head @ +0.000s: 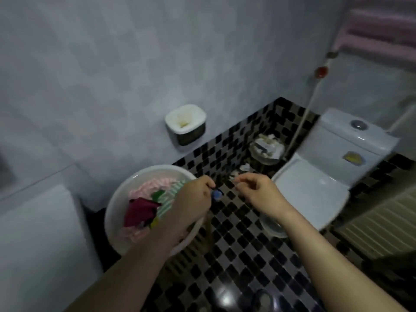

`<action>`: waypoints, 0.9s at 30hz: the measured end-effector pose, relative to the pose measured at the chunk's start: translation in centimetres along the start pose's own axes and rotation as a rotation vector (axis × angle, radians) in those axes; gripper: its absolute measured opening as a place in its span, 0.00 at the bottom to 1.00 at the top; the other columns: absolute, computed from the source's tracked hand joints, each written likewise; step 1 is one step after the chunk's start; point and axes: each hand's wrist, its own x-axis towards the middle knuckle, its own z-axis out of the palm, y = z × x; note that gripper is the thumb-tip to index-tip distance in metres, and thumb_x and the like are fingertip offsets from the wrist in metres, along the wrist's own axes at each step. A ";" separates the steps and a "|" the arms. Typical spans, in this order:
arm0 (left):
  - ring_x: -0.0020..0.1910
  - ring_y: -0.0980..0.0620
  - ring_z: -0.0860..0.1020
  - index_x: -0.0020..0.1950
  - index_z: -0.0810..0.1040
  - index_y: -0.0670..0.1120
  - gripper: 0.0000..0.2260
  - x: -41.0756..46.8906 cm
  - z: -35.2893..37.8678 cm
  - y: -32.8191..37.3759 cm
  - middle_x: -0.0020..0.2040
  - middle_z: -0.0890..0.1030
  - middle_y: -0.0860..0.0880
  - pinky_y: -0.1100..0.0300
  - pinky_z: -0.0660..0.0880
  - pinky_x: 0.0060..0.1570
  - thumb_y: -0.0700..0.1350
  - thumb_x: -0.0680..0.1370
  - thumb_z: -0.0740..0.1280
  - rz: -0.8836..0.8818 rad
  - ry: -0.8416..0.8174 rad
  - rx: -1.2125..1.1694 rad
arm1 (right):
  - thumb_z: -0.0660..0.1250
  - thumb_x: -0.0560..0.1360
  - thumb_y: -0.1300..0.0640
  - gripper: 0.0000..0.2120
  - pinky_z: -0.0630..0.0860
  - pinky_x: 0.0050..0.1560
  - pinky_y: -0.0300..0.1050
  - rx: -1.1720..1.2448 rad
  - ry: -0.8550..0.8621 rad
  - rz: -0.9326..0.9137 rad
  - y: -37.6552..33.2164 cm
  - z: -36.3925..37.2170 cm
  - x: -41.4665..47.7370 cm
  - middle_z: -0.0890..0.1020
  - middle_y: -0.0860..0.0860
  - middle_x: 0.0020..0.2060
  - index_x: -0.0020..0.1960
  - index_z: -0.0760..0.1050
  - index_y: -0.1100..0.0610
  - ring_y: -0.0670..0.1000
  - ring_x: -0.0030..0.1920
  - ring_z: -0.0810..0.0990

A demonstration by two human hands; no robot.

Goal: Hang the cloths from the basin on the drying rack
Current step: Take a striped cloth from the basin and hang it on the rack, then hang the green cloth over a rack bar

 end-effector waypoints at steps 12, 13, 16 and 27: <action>0.50 0.49 0.79 0.47 0.82 0.50 0.10 -0.3 -1.3 -17.3 0.48 0.82 0.51 0.53 0.76 0.51 0.53 0.72 0.67 -0.393 -0.140 0.029 | 0.58 0.82 0.58 0.24 0.75 0.39 0.46 -0.234 -0.558 0.018 0.1 14.5 9.9 0.77 0.55 0.59 0.77 0.58 0.52 0.50 0.38 0.77; 0.55 0.48 0.77 0.50 0.82 0.51 0.12 0.0 -1.1 -18.3 0.54 0.81 0.50 0.50 0.75 0.57 0.52 0.70 0.67 -0.404 -0.167 0.064 | 0.58 0.82 0.58 0.26 0.73 0.38 0.45 -0.265 -0.582 0.007 0.3 15.1 10.6 0.76 0.55 0.61 0.78 0.55 0.52 0.48 0.37 0.76; 0.70 0.43 0.65 0.65 0.74 0.56 0.23 1.4 -0.5 -21.5 0.70 0.70 0.50 0.40 0.65 0.67 0.54 0.70 0.64 -0.472 -0.220 0.152 | 0.60 0.80 0.61 0.32 0.76 0.53 0.53 -0.301 -0.606 -0.018 1.1 17.6 12.7 0.65 0.59 0.74 0.79 0.50 0.50 0.59 0.57 0.78; 0.63 0.38 0.70 0.73 0.63 0.52 0.23 5.0 2.8 -27.5 0.65 0.71 0.44 0.42 0.73 0.56 0.49 0.78 0.62 -0.390 -0.418 0.353 | 0.63 0.79 0.58 0.30 0.75 0.60 0.48 -0.359 -0.584 -0.003 3.6 25.7 14.9 0.71 0.57 0.68 0.77 0.57 0.47 0.58 0.62 0.76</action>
